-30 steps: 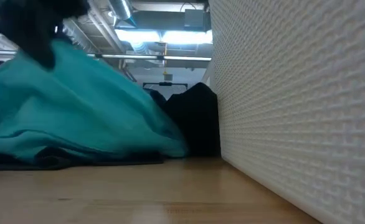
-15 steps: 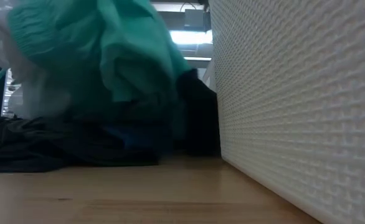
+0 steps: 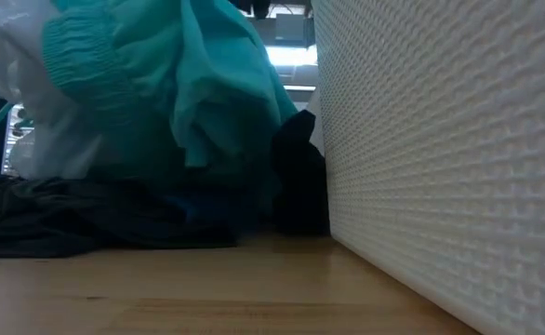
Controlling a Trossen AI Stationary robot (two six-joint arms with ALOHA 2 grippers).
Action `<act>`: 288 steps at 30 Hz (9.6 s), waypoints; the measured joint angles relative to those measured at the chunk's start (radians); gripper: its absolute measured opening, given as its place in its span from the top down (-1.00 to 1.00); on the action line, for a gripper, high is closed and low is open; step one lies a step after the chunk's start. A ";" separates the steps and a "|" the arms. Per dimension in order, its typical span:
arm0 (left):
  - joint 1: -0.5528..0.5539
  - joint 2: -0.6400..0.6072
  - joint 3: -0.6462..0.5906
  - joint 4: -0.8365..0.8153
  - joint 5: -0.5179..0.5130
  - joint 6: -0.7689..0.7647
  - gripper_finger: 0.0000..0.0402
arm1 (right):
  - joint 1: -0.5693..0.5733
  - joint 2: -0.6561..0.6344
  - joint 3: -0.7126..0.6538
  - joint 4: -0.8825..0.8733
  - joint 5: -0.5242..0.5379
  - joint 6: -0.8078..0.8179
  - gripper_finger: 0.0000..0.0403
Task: Sort clothes
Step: Put the mint blue pants into the bottom white laundry bin, then put the blue pants into the bottom white laundry bin
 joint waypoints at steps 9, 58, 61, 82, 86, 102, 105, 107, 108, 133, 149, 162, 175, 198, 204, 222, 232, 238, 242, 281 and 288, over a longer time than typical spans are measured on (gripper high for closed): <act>0.009 0.040 0.000 0.127 -0.002 0.064 0.94 | -0.002 0.082 0.000 0.036 0.057 0.048 -0.49; 0.024 -0.211 -0.027 -0.211 -0.117 -0.069 0.09 | 0.000 -0.355 0.000 -0.006 0.264 -0.221 0.91; 0.024 -0.210 -0.062 -0.207 -0.117 -0.097 0.09 | 0.000 -0.397 0.000 -0.020 0.264 -0.216 0.90; 0.024 -0.210 -0.247 -0.048 -0.127 -0.169 0.09 | 0.253 -0.684 0.004 -0.272 0.742 -0.164 0.90; 0.024 -0.210 -0.270 0.002 -0.127 -0.152 0.09 | 0.380 -0.683 0.054 -0.293 0.809 -0.163 0.89; 0.024 -0.210 -0.276 0.009 -0.127 -0.204 0.09 | 0.865 -0.586 0.187 -0.382 1.174 -0.114 0.89; 0.024 -0.210 -0.276 0.009 -0.127 -0.209 0.09 | 0.933 -0.568 0.187 -0.422 1.263 -0.053 0.89; 0.024 -0.210 -0.276 0.009 -0.127 -0.212 0.09 | 0.965 -0.553 0.184 -0.483 1.294 0.019 0.89; 0.024 -0.210 -0.276 0.009 -0.127 -0.212 0.09 | 0.975 -0.547 0.179 -0.523 1.295 0.066 0.89; 0.024 -0.210 -0.275 0.012 -0.128 -0.233 0.09 | 0.795 -0.487 -0.213 -0.990 0.978 0.962 0.89; 0.024 -0.210 -0.275 0.007 -0.143 -0.233 0.09 | 0.552 -0.480 -0.403 -0.871 0.551 1.132 0.58; 0.024 -0.202 -0.275 0.009 -0.144 -0.230 0.09 | 0.547 -0.490 -0.278 -0.906 0.465 1.026 -0.27; 0.024 -0.202 -0.275 0.009 -0.144 -0.242 0.09 | 0.536 -0.490 -0.103 -0.879 0.891 0.626 -0.30; 0.117 -0.084 -0.275 0.006 -0.184 0.244 0.09 | 0.217 -0.336 -0.216 -0.450 0.549 0.203 -0.30; 0.137 -0.013 -0.275 0.005 -0.179 0.292 0.09 | 0.213 -0.306 -0.216 -0.417 0.535 0.202 -0.30; 0.144 0.069 -0.275 0.147 -0.046 0.287 0.09 | 0.214 -0.288 -0.216 -0.424 0.534 0.205 -0.30; 0.193 0.146 -0.275 0.143 -0.062 0.286 0.11 | 0.214 -0.275 -0.216 -0.423 0.546 0.203 -0.30; 0.192 0.153 -0.275 0.193 -0.061 0.280 0.49 | 0.216 -0.275 -0.216 -0.420 0.545 0.205 -0.30; 0.191 0.129 -0.245 0.194 -0.061 0.271 0.89 | 0.216 -0.275 -0.216 -0.390 0.544 0.205 -0.30; 0.204 0.051 -0.138 0.284 -0.091 0.074 0.94 | 0.026 -0.041 -0.105 -0.114 0.223 0.342 -0.30; 0.208 0.051 -0.138 0.325 -0.093 0.059 0.93 | 0.026 -0.021 -0.105 -0.123 0.236 0.342 -0.30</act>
